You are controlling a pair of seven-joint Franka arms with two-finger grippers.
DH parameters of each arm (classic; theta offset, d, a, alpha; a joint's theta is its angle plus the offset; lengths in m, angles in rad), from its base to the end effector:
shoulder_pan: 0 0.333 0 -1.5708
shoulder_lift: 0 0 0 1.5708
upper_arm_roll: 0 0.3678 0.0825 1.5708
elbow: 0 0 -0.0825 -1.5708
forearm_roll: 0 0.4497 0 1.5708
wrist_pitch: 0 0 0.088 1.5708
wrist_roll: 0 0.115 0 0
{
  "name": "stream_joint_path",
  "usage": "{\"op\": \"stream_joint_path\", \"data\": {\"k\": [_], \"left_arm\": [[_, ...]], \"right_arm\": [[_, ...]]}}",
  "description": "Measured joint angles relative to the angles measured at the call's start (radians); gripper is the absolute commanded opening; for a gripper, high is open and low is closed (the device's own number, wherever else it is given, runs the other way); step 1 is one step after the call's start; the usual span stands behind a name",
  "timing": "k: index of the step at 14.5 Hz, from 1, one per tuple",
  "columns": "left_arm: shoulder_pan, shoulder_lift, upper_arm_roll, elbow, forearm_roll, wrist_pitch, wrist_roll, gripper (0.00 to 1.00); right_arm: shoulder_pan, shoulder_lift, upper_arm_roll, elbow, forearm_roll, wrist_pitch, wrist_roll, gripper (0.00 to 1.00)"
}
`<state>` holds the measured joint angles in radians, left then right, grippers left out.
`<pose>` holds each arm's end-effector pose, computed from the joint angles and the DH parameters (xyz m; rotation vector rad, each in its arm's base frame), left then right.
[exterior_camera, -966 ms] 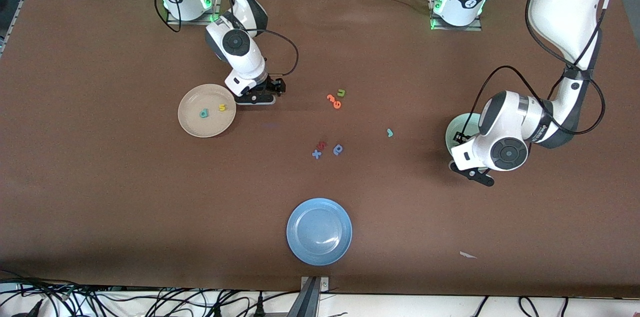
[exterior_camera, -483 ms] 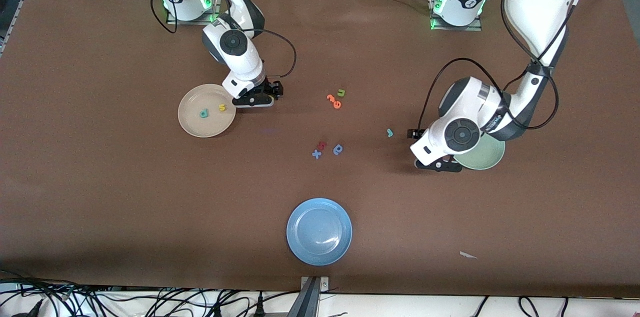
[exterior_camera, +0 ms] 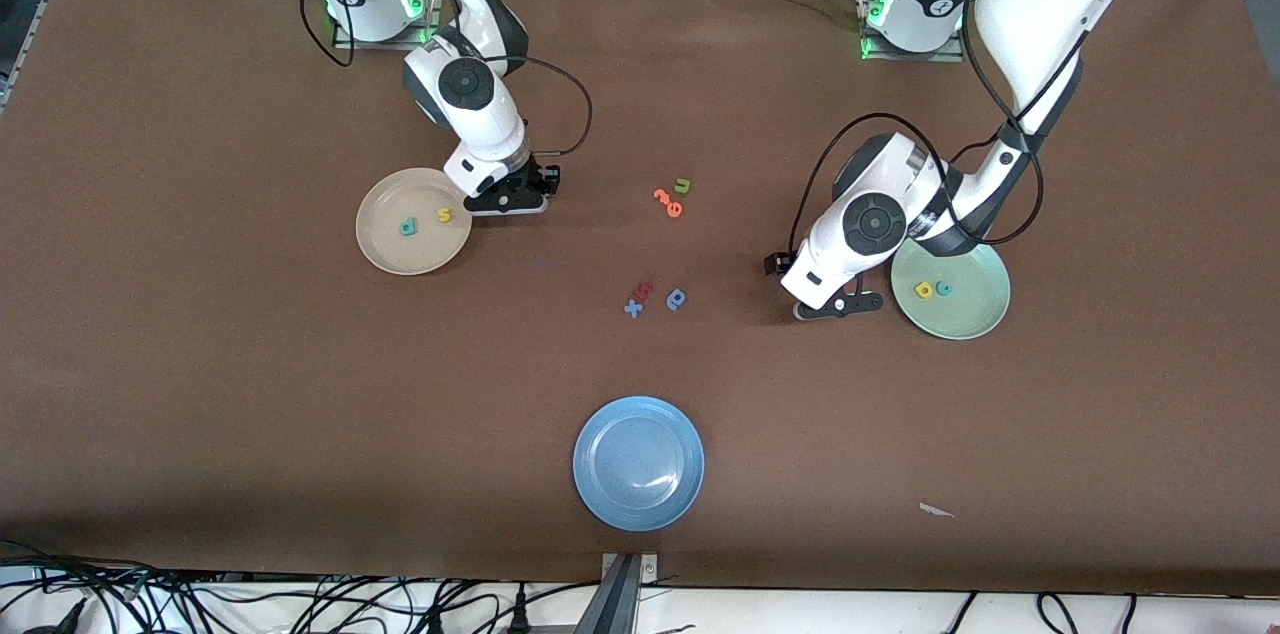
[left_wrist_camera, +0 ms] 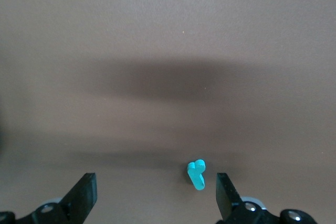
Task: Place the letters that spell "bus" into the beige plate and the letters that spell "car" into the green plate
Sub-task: 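Grasp the teal letter with the left gripper while the right gripper places n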
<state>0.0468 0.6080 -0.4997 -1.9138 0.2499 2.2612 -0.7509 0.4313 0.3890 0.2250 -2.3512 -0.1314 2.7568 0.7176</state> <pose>0.6135 -0.2788 0.1800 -3.1063 -0.2679 0.3117 0.4360 0.3500 0.1527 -3.0955 -0.0656 -0.0040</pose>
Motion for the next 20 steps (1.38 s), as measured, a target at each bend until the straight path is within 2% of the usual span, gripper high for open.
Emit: {"op": "stream_joint_path", "data": {"k": [1,9,13,16,19,20], "left_arm": [[-0.002,0.000,-0.003,-0.007,0.000,0.022,-0.029,1.00],[-0.037,0.002,-0.007,-0.061,0.000,0.151,-0.126,0.77],[-0.037,0.003,-0.007,-0.077,0.000,0.169,-0.127,0.61],[-0.037,0.005,-0.007,-0.077,0.000,0.170,-0.127,0.58],[-0.037,0.016,-0.006,-0.077,0.009,0.171,-0.127,0.53],[-0.037,0.019,-0.006,-0.077,0.010,0.171,-0.127,0.52]], "right_arm": [[0.000,-0.008,0.002,0.000,0.000,-0.001,0.000,0.00],[-0.001,-0.016,-0.012,0.002,-0.005,-0.011,-0.007,0.00],[-0.064,-0.129,-0.020,0.018,-0.006,-0.192,-0.102,0.00],[-0.152,-0.223,-0.022,0.019,-0.006,-0.309,-0.249,0.00],[-0.221,-0.258,-0.023,0.012,-0.006,-0.354,-0.368,0.00],[-0.233,-0.256,-0.024,0.003,-0.006,-0.356,-0.378,0.14]]}}
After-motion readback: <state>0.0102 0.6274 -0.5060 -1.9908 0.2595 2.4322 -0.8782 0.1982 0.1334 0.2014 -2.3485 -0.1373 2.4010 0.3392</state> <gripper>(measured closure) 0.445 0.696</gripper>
